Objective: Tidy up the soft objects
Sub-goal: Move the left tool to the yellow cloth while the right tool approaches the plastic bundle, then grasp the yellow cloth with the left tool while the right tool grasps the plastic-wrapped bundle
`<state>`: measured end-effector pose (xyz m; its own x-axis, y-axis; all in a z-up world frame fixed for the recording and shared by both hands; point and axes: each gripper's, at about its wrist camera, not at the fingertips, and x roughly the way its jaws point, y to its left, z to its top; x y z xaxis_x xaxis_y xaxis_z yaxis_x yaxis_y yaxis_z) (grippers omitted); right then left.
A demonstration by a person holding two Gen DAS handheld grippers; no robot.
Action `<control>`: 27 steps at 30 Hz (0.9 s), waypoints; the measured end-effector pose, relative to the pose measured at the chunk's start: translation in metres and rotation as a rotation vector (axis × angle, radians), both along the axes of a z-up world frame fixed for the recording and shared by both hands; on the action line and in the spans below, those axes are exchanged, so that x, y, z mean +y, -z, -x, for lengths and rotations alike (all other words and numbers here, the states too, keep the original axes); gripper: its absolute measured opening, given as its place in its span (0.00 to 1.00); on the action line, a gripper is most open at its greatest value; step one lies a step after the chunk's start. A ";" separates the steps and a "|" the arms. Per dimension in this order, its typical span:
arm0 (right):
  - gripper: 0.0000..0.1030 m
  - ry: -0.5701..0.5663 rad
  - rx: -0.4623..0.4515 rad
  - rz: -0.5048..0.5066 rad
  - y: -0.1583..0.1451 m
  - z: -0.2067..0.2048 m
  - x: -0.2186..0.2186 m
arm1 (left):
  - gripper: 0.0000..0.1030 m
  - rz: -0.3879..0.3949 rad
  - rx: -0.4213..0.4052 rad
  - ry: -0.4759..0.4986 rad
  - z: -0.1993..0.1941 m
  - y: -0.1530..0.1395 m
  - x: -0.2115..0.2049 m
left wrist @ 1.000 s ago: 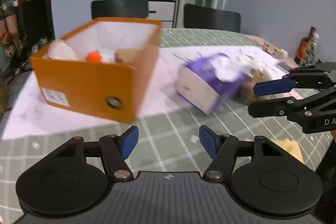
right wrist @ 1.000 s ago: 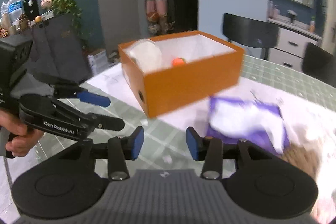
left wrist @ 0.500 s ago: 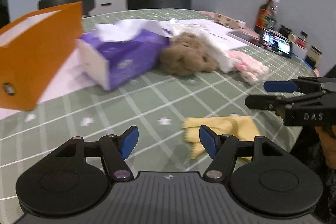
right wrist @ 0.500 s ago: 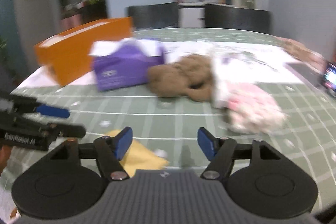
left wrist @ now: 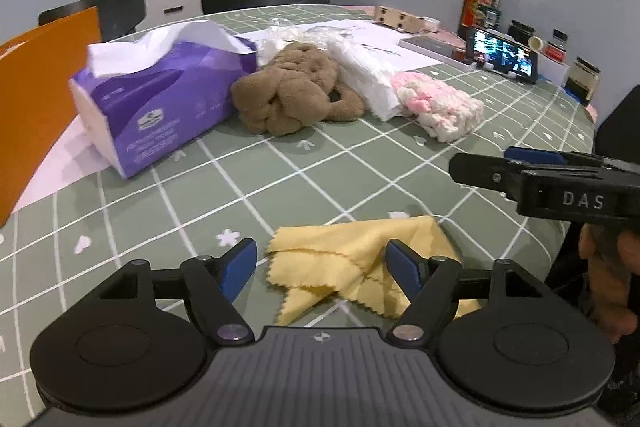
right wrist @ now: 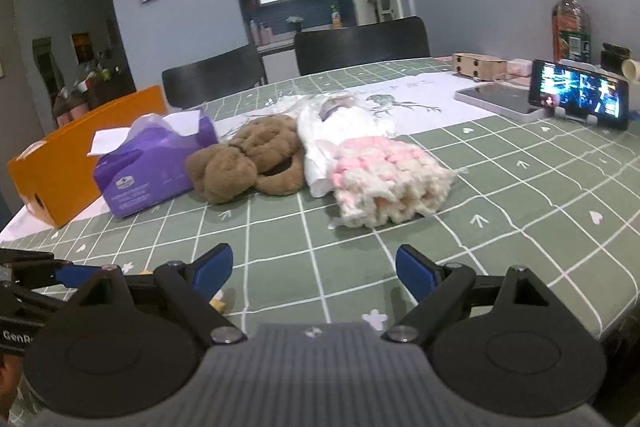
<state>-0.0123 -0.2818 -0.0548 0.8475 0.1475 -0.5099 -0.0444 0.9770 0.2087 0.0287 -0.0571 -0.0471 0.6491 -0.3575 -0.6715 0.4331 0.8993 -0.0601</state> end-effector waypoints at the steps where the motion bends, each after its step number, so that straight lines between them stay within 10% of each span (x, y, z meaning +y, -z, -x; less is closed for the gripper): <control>1: 0.85 0.007 -0.005 -0.004 0.001 0.000 -0.002 | 0.84 0.001 0.001 0.015 0.001 0.000 -0.003; 6: 0.85 0.028 -0.013 -0.014 0.002 0.000 -0.007 | 0.83 0.003 -0.001 0.098 0.005 0.001 -0.018; 14: 0.88 0.043 -0.033 0.006 0.002 0.002 -0.006 | 0.07 0.019 -0.024 0.096 -0.001 -0.001 -0.025; 27: 0.90 -0.006 -0.050 0.078 -0.003 -0.022 0.010 | 0.08 0.072 0.017 -0.166 -0.029 -0.004 0.052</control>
